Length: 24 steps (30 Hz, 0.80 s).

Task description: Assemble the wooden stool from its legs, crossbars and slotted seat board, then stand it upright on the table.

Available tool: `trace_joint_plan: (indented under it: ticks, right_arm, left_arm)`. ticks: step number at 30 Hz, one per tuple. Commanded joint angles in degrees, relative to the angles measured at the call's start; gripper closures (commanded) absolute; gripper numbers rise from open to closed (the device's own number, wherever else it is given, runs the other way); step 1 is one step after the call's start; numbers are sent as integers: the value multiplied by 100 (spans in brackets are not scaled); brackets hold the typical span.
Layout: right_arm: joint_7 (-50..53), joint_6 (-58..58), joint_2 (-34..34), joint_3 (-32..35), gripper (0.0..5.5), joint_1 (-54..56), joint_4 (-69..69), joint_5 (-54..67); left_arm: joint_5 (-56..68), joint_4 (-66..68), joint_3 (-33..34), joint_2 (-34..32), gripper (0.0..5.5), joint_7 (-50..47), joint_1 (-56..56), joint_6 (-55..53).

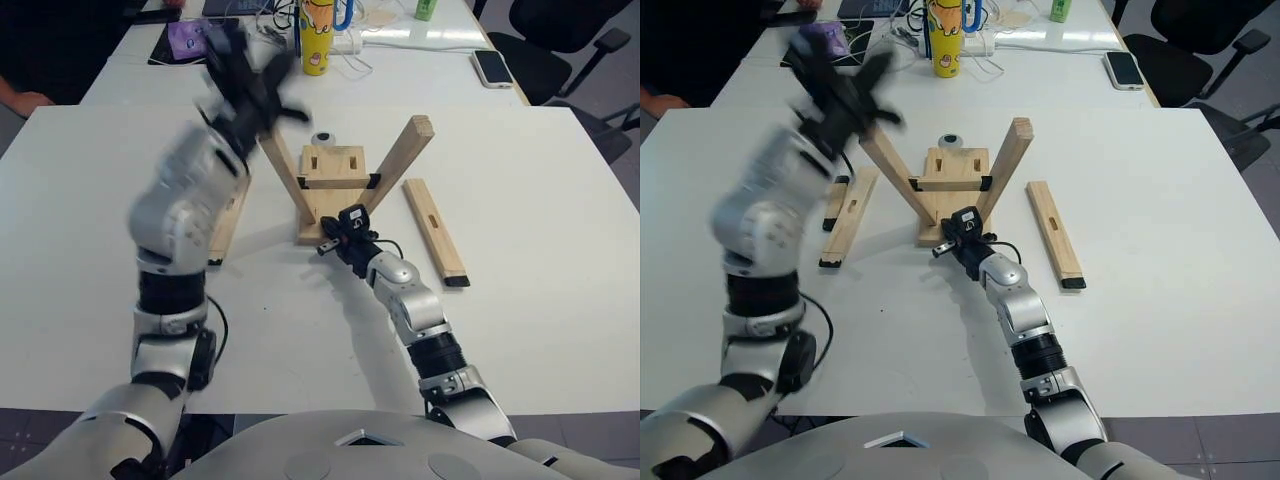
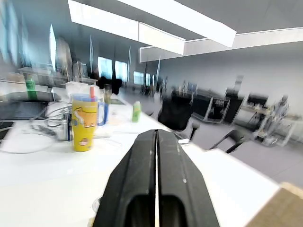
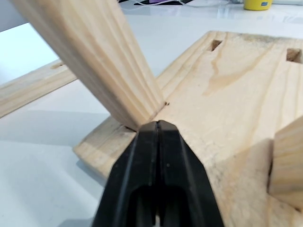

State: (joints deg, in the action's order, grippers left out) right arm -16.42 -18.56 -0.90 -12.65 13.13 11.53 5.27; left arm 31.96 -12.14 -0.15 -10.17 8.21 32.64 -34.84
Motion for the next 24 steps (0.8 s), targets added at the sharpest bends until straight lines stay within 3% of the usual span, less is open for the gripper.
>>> trace_joint_plan:
  ticks: [1,7,12,16,19,21,24]
  right_arm:
    - [2,-574,-84,-90,550,-369,635,-140]
    - [-22,-167,-29,57,550,-179,852,-97]
    - [-43,339,74,141,550,-35,883,-58]
    - [-654,1110,41,-43,550,-300,-293,216]
    - [-973,779,-205,-157,550,-726,-1660,483]
    - [-1056,393,-463,-163,550,-1056,-2424,606]
    - [-919,-108,-775,213,550,-1523,-3123,789]
  left_arm:
    - [-497,879,-537,-46,549,31,-670,-545]
    - [-1371,210,77,18,549,-528,80,1175]
    - [-1980,-621,526,-14,529,-1031,-283,1737]
    - [-1967,-1260,576,133,474,-1066,-1432,1489]
    - [-1934,-1549,455,290,431,-1106,-2105,1184]
    - [-1924,-1637,335,346,429,-1058,-2309,1026]
    - [-1934,-1733,246,448,474,-1032,-2596,950]
